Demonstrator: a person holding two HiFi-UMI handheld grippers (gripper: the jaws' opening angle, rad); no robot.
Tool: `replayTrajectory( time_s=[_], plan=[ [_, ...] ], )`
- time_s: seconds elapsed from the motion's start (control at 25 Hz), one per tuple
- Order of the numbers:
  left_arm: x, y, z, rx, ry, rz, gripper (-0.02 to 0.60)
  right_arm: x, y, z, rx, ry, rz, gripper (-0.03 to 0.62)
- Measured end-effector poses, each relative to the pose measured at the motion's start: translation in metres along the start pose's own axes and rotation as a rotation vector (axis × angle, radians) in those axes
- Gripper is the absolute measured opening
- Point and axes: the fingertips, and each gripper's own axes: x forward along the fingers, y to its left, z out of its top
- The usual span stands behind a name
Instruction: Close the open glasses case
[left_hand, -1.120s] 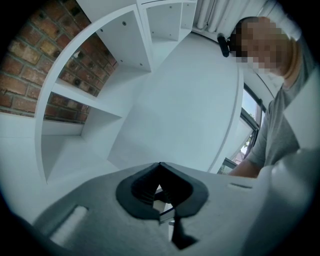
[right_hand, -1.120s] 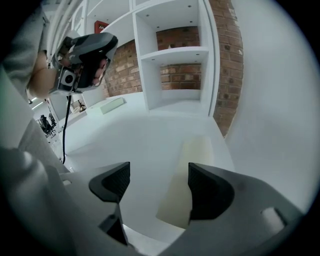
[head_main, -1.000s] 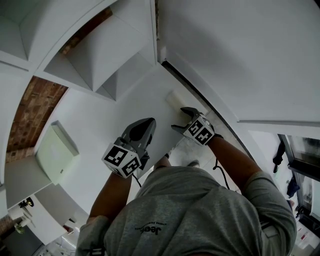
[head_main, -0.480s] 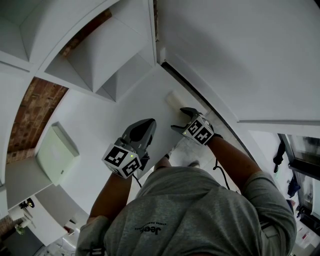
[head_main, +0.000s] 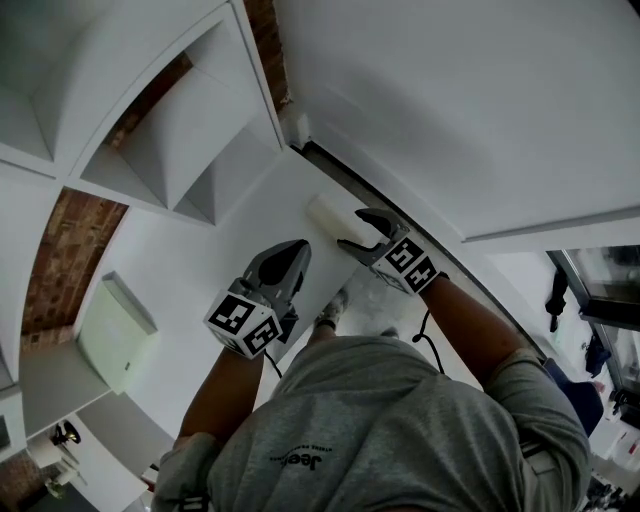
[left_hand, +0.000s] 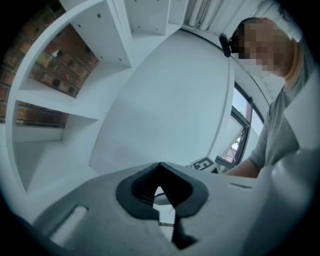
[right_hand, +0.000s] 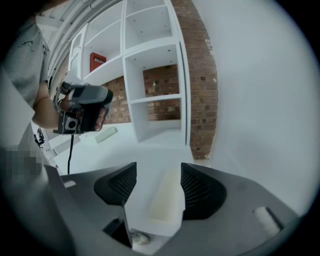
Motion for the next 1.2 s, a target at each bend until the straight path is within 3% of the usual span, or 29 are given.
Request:
replayTrajectory(
  time_s=[0.44, 0.8, 1.2],
  plan=[
    [0.073, -0.105, 0.023, 0.115, 0.041, -0.195, -0.003, -0.18, -0.046, 0.036, 0.155, -0.291, -0.226, 0.01],
    [0.144, -0.231, 0.022, 0.214, 0.088, -0.422, -0.003, -0.345, -0.063, 0.004, 0.191, -0.396, -0.474, 0.009],
    [0.2, -0.374, -0.014, 0.288, 0.151, -0.662, -0.003, -0.519, -0.052, -0.082, 0.266, -0.424, -0.764, 0.009]
  ],
)
